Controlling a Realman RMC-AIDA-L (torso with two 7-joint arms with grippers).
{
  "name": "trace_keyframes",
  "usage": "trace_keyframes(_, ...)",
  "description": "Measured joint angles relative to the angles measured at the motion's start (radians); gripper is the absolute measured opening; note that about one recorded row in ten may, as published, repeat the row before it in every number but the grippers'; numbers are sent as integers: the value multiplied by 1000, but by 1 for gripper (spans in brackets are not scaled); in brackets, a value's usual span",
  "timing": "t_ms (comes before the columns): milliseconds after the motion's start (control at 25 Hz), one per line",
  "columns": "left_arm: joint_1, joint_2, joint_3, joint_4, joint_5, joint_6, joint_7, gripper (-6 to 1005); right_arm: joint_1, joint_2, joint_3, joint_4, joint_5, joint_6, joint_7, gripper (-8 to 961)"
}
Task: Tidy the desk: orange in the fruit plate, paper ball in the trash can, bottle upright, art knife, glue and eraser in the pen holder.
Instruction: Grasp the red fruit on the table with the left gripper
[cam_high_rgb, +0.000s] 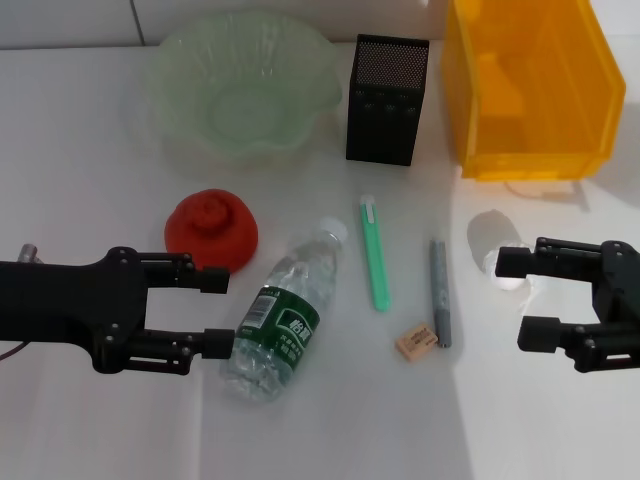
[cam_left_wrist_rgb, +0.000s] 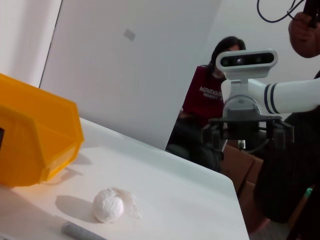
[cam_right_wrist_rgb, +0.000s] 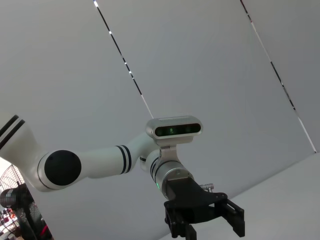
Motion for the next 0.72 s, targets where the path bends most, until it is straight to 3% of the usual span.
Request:
trace_keyframes(600,3,3,-6,26,8,-26,-57,738,0,6,-1,27,-1,43,0,824)
trace_keyframes(720,3,5,-7,26,32,-116,-75,735,-1,8,0,27,-1,45,0,823)
